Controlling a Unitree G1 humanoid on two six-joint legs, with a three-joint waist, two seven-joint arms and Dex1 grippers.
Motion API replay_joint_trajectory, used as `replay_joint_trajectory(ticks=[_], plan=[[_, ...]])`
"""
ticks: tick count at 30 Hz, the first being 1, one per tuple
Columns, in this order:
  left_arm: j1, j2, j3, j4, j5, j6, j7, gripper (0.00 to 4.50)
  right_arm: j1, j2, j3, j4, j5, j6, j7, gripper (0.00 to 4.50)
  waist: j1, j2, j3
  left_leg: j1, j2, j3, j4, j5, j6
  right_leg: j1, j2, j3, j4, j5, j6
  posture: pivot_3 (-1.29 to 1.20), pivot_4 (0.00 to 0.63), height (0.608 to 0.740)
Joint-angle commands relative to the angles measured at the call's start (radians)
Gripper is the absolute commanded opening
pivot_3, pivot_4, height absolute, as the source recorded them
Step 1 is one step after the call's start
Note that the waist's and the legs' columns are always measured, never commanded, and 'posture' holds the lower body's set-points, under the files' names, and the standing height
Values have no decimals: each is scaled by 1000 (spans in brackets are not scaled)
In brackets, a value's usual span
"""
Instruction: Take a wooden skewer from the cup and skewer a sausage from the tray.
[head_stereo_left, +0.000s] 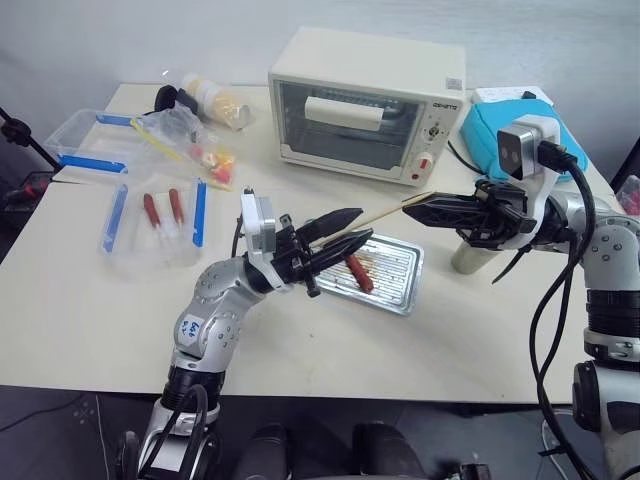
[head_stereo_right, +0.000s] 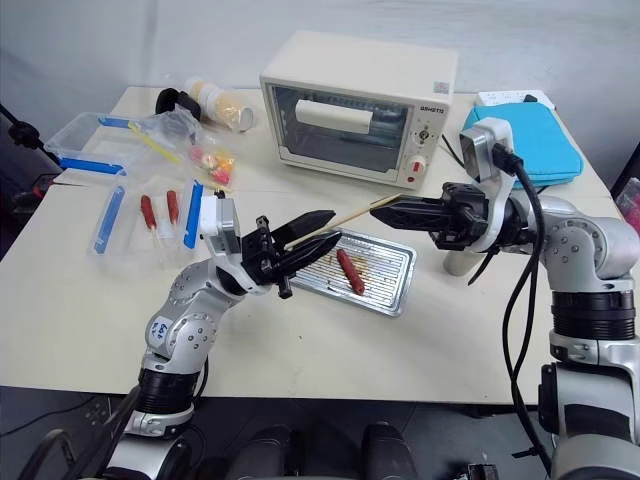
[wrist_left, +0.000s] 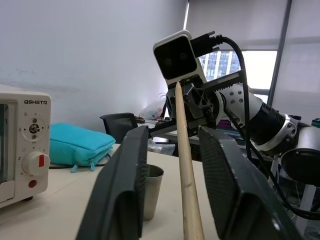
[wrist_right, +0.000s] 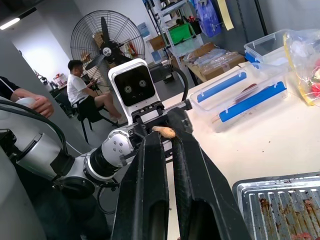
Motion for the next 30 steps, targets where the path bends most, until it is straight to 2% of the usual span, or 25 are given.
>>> replay_joint_trajectory(ticks=[1, 2, 7, 11, 15, 17, 20, 25, 30], plan=[[-6, -6, -4, -29, -8, -9, 1, 289, 4, 3, -28, -43, 20, -5, 1, 0, 0, 0, 0, 0, 0, 0, 0, 0, 0, 0, 0, 0, 0, 0, 0, 0, 150, 740], [-4, -6, -4, -29, -8, -10, 1, 9, 6, 3, -26, -44, 19, -6, 1, 0, 0, 0, 0, 0, 0, 0, 0, 0, 0, 0, 0, 0, 0, 0, 0, 0, 150, 740], [-5, -5, 0, -28, -8, -10, 7, 9, 23, -7, -12, -58, 8, 8, -7, 0, 0, 0, 0, 0, 0, 0, 0, 0, 0, 0, 0, 0, 0, 0, 0, 0, 150, 740], [-7, 9, 9, -23, 1, -12, 11, 9, 34, -4, -26, -54, 4, 42, -82, 0, 0, 0, 0, 0, 0, 0, 0, 0, 0, 0, 0, 0, -1, 0, 0, 0, 150, 740], [17, 68, 51, -32, 1, -10, 4, 0, 85, 18, -89, -69, -6, -35, -129, 1143, 0, 0, 0, 0, 0, -1, 0, 0, 0, 0, 0, -1, -1, 0, 0, 0, 150, 740], [42, 109, 99, -42, -27, 13, 9, 0, 159, 21, -115, -101, -23, -86, -149, 1807, -1, 0, 0, 0, 0, -1, -1, 0, 0, 0, 0, -1, -1, 0, 0, 0, 150, 740], [114, 185, 187, -57, -37, 16, 18, 0, 331, 15, -121, -208, -104, -218, -150, 2877, 0, 0, 0, -1, 0, -1, -3, 0, 0, 0, 0, -2, -3, 0, 0, 0, 150, 740], [293, 260, 321, -91, -38, 14, 57, 0, 581, 100, -159, -351, -238, -508, -202, 4480, -1, 0, 0, 0, 0, -1, -8, 0, 0, 1, 0, -2, -7, 0, 0, 0, 150, 740], [401, 264, 397, -128, -39, 11, 125, 0, 768, 145, -170, -368, -328, -648, -258, 4480, 1, -1, 0, 1, 0, -2, -8, 0, 0, 2, -2, -3, -9, 0, 0, 0, 150, 740]])
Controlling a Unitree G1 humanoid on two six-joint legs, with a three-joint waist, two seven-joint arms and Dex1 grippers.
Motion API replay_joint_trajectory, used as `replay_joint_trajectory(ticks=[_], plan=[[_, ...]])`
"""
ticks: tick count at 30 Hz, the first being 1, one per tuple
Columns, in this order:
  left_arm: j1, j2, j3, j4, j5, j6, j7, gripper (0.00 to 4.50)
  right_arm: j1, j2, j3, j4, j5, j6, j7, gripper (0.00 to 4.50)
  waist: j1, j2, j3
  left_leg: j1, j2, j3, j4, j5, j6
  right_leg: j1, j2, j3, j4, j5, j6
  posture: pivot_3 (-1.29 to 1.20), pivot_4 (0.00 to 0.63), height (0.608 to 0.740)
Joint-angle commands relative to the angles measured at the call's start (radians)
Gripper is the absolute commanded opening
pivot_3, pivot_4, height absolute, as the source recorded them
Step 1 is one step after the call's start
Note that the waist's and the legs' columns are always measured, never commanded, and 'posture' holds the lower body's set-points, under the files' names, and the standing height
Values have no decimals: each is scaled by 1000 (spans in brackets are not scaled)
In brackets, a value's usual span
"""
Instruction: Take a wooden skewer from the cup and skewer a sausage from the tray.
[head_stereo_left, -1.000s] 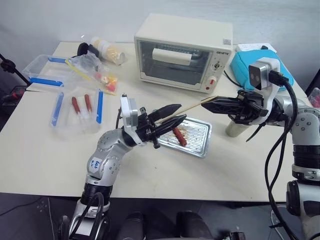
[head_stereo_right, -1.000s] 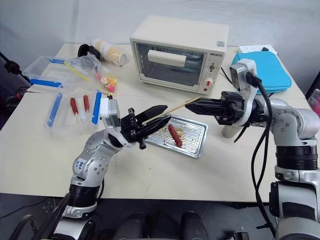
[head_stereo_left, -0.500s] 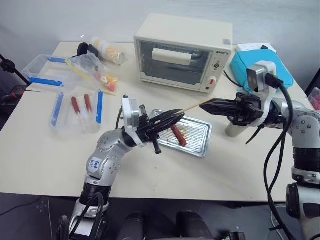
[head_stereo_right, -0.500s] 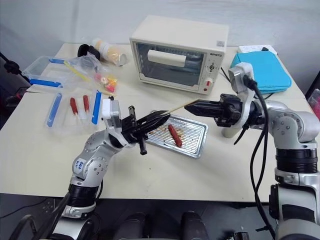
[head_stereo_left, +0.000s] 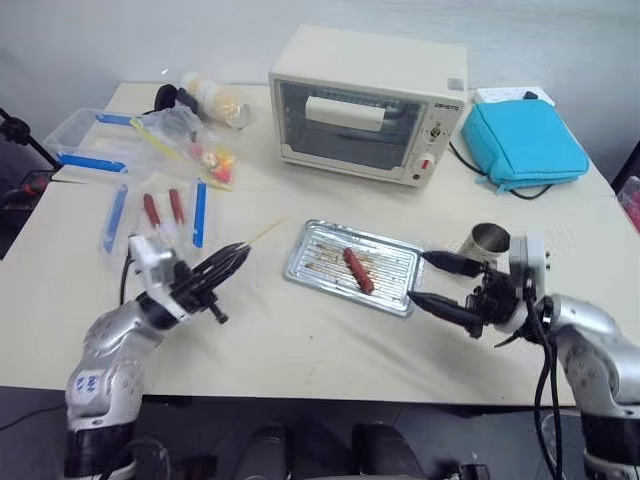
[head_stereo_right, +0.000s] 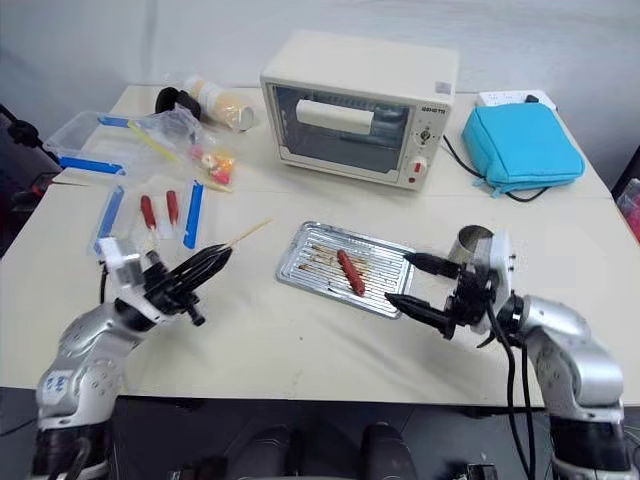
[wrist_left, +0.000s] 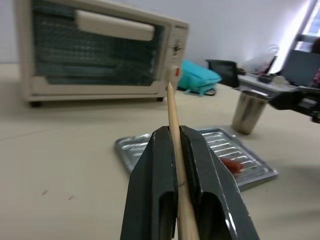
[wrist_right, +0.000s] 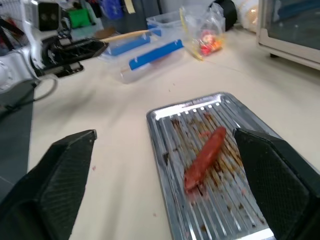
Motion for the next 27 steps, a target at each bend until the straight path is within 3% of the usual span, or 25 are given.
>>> replay_joint_trajectory(ticks=[1, 8, 13, 17, 21, 27], plan=[[43, -2, 50, -91, -23, -4, 58, 0, 103, 13, -34, -18, -86, -142, -34, 4480, 1, 0, 0, 0, 0, 0, 0, 0, 0, 0, -1, 0, 0, 0, 0, 0, 150, 740], [85, -24, 67, -150, -45, 22, 142, 0, 124, 27, 7, -26, -144, -220, -111, 4480, -11, -1, 0, 8, -1, 4, -7, 1, -2, 2, 0, 5, 0, 0, 0, 0, 150, 740], [67, -14, 74, -127, -49, 27, 153, 0, -139, 22, 190, -73, -231, 86, -321, 4480, -34, -1, 0, 12, 1, 7, -9, 2, -4, 1, 2, 10, 2, 0, -2, 0, 150, 740], [63, -16, 71, -120, -42, 23, 155, 0, -298, 33, 327, -11, -342, 202, -396, 4480, -26, -1, 0, 12, 1, 6, -10, 2, -5, 0, 2, 9, 2, 0, -3, 0, 150, 740], [50, -33, 50, -119, -33, 16, 167, 0, -505, 156, 453, 107, -434, 362, -526, 4480, -28, -2, 0, 9, 1, 6, -9, 2, -4, -1, 1, 8, 2, 0, -3, 0, 150, 740], [48, -42, 34, -109, -26, 4, 160, 0, -595, 236, 524, 183, -481, 516, -585, 4480, -25, -2, 0, 7, 1, 4, -9, 2, -4, -1, 1, 5, 2, 0, -3, 0, 150, 740]])
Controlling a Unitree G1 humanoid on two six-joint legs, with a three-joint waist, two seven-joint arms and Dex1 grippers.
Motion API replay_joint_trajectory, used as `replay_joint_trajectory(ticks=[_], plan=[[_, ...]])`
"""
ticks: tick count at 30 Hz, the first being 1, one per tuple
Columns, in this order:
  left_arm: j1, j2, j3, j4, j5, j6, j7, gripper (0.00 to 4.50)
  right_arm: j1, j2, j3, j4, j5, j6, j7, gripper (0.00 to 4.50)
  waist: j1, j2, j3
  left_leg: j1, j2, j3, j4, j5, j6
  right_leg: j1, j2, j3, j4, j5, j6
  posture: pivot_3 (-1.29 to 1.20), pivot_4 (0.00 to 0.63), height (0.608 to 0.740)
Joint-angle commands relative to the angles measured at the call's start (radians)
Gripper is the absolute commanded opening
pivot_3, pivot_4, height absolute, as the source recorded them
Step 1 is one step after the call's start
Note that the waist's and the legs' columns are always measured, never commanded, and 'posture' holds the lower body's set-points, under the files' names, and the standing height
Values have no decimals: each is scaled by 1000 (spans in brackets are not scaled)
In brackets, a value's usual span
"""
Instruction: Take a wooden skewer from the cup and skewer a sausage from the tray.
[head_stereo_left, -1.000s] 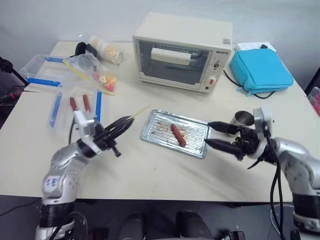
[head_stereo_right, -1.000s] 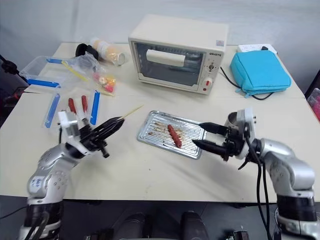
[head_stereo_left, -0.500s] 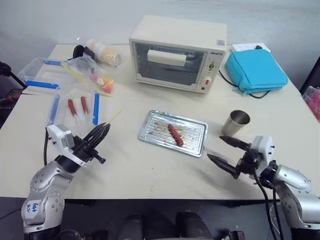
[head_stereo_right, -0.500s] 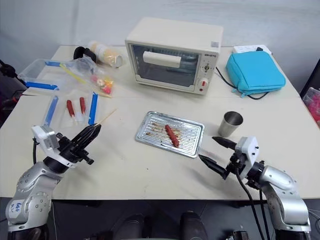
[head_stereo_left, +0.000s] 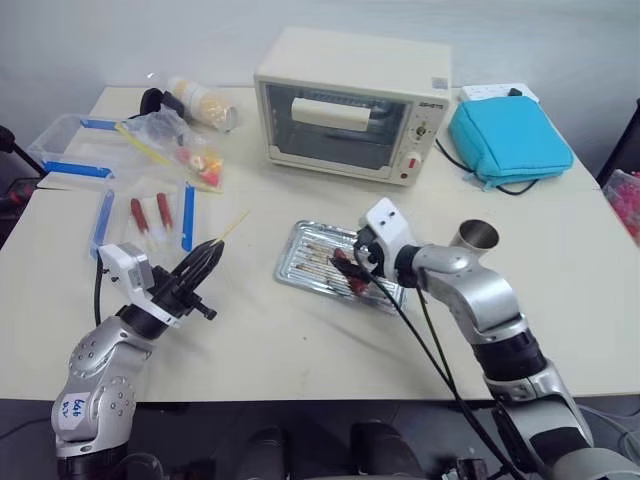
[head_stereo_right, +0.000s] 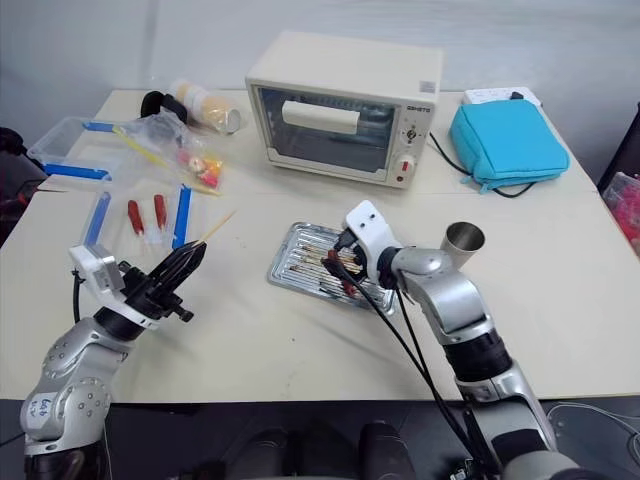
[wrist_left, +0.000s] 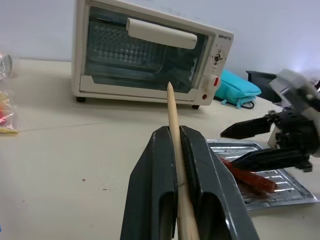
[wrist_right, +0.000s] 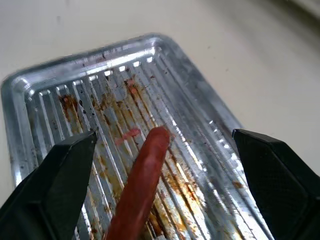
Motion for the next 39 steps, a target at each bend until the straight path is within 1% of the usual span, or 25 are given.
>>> replay_joint_trajectory(ticks=[1, 4, 8, 9, 10, 15, 19, 25, 28, 30, 33, 34, 35, 36, 39], plan=[[1, 1, 6, -7, -1, -29, -7, 0, -23, 16, 7, -11, -13, 54, -14, 4480, -1, 0, 0, -1, 0, 0, 0, 0, 0, -1, -1, -1, 0, 0, 0, 0, 150, 740], [2, 3, 8, 3, 0, -38, -14, 0, -26, 10, 24, -19, -15, 94, -1, 4480, -3, 0, 0, -4, -1, 0, 2, 0, 1, -2, -1, -4, 0, 0, 1, 0, 150, 740], [1, 4, 8, 13, 3, -49, -20, 0, -23, -2, 46, -22, -23, 102, 12, 4480, -5, 0, 0, -4, 0, -1, 2, 0, 1, -2, -1, -6, 0, 0, 0, 0, 150, 740], [1, 4, 7, 14, 4, -51, -21, 0, -22, -3, 48, -24, -24, 101, 16, 4095, -5, 0, 0, -4, 0, -1, 2, 0, 1, -2, -1, -6, 0, 0, 0, 0, 150, 740], [2, 4, 7, 15, 4, -54, -23, 0, -22, -3, 50, -27, -24, 100, 19, 3892, -5, 0, 0, -4, 0, -1, 2, 0, 1, -2, -1, -6, 0, 0, 0, 0, 150, 740], [7, 3, 1, 17, 6, -66, -29, 0, -23, -4, 55, -28, -29, 68, 41, 2202, -4, 0, 0, -4, 0, -1, 2, 0, 1, -2, -1, -6, 1, 0, 0, 0, 150, 740], [17, 2, -8, 12, 9, -74, -34, 0, -20, -18, 62, -34, -19, 8, 96, 892, -5, 0, 0, -5, 0, -1, 2, 0, 1, -3, -1, -6, 0, 0, 0, 0, 150, 740], [23, 9, -15, 11, 8, -78, -49, 0, -15, -60, 46, -51, 11, -62, 197, 892, -4, 0, 0, -7, 0, -2, 2, 0, 1, -4, -1, -7, 0, 0, 0, 0, 150, 740], [18, 30, -24, 17, 3, -69, -83, 0, -12, -127, 41, -62, 39, -215, 344, 892, -3, 0, 0, -8, 0, -1, 2, 0, 1, -5, -1, -8, 0, 0, 0, 0, 150, 740], [20, 62, -44, 12, -7, -54, -136, 0, -5, -169, 29, -77, 63, -316, 441, 892, -3, 0, 0, -8, 0, -1, 2, 0, 1, -6, -1, -9, 0, 0, 0, 0, 150, 740], [32, 138, -77, -9, -28, -25, -252, 0, 15, -245, -11, -113, 139, -456, 633, 892, -2, 0, 0, -8, 0, -1, 2, 0, 1, -5, -1, -11, 0, 0, 0, 0, 150, 740], [35, 156, -83, -12, -31, -20, -279, 0, 21, -265, -17, -117, 151, -486, 678, 892, -2, 0, 0, -8, 0, -1, 1, 0, 1, -5, -1, -11, -1, 0, 0, 0, 150, 740], [31, 175, -94, -7, -14, -52, -325, 0, 27, -298, -21, -121, 172, -532, 758, 892, -2, 0, 0, -8, 0, -1, 1, 0, 1, -5, -1, -11, -1, 0, 0, 0, 150, 740], [27, 192, -105, -2, 4, -75, -360, 0, 30, -321, -22, -120, 182, -562, 807, 892, -2, -1, 0, -8, 0, -1, 1, 0, 1, -5, -1, -12, -1, 0, 0, 0, 150, 740], [21, 261, -153, -6, 12, -70, -473, 0, 9, -347, -22, -106, 193, -574, 865, 892, -2, -1, 0, -7, 0, -2, 2, 0, 2, -4, -2, -12, -2, 0, 0, 0, 150, 740]])
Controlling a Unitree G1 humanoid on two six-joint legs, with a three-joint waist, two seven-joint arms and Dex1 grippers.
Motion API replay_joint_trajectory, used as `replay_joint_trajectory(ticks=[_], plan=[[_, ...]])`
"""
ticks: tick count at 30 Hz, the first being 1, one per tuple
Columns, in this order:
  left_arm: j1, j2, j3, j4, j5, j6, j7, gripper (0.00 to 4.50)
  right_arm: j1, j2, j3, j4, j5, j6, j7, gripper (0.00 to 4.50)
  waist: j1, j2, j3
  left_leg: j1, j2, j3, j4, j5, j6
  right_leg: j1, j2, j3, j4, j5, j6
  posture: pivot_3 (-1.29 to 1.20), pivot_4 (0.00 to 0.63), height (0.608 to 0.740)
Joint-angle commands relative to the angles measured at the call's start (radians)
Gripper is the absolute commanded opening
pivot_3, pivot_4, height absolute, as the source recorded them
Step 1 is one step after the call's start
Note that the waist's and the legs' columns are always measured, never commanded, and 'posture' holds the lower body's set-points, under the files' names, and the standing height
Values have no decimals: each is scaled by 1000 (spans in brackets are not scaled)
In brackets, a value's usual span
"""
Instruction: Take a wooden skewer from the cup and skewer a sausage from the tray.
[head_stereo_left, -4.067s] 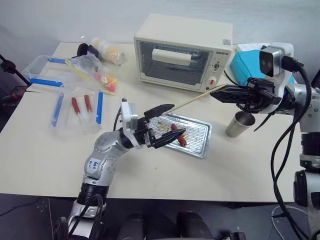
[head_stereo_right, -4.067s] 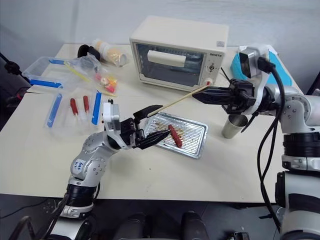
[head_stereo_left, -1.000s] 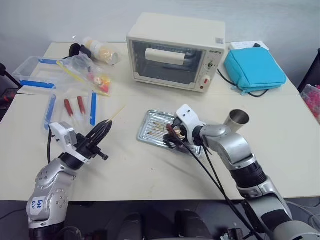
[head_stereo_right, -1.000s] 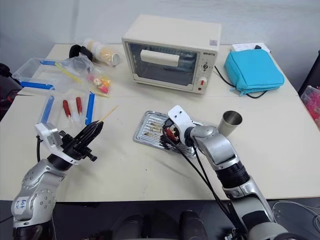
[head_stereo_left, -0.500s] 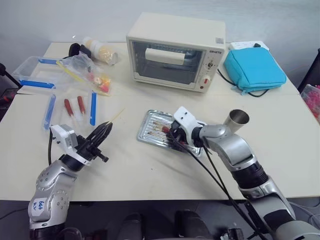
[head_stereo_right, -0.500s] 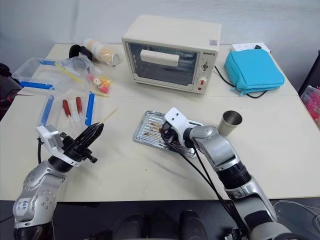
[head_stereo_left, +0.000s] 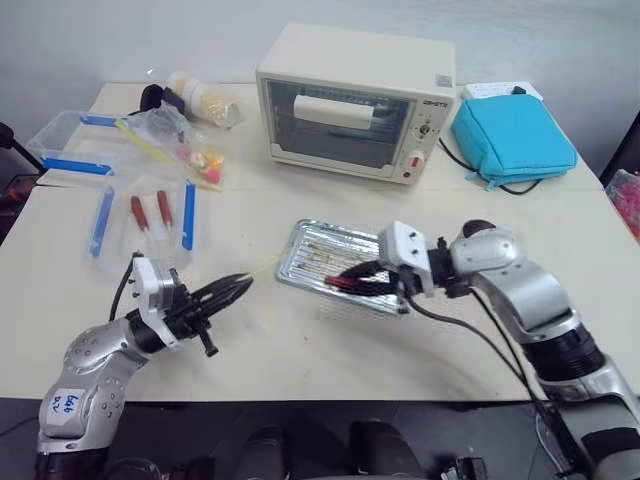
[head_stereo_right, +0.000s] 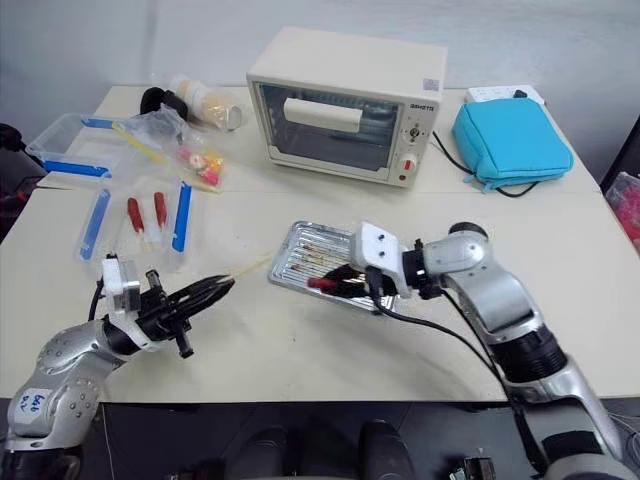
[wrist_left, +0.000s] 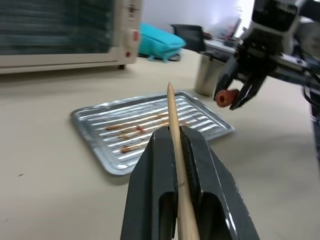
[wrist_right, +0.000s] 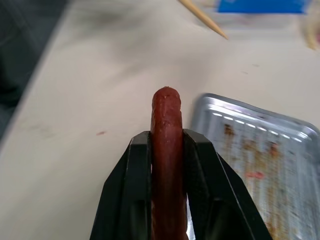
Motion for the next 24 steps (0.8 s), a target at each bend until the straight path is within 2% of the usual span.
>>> replay_joint_trajectory(ticks=[1, 4, 9, 24], plan=[[-12, 57, -38, -42, -10, 6, -111, 0, -23, -23, -14, -16, 23, -43, 84, 892, -2, 0, 0, 0, 0, 0, 0, 0, 0, 0, 0, 1, 0, 0, 0, 0, 150, 740], [-36, 82, -61, -50, -38, 52, -137, 0, -28, -18, -11, -11, 11, -48, 95, 892, -3, 0, 0, 1, 1, -2, 0, 1, -1, 0, -1, 5, 0, 0, -1, 0, 150, 740], [-71, 71, -86, -58, -46, 90, -135, 0, -32, -12, -12, -4, -4, -63, 98, 892, -1, 0, 0, 1, 0, -3, 0, 1, -2, 0, -1, 4, 0, 0, -2, 0, 150, 740], [-115, 36, -123, -19, -1, 78, -132, 0, -40, 10, 1, 1, -17, -65, 98, 892, 0, 0, 0, 0, 0, -3, 0, 1, -1, 0, -1, 3, 1, 0, -2, 0, 150, 740]])
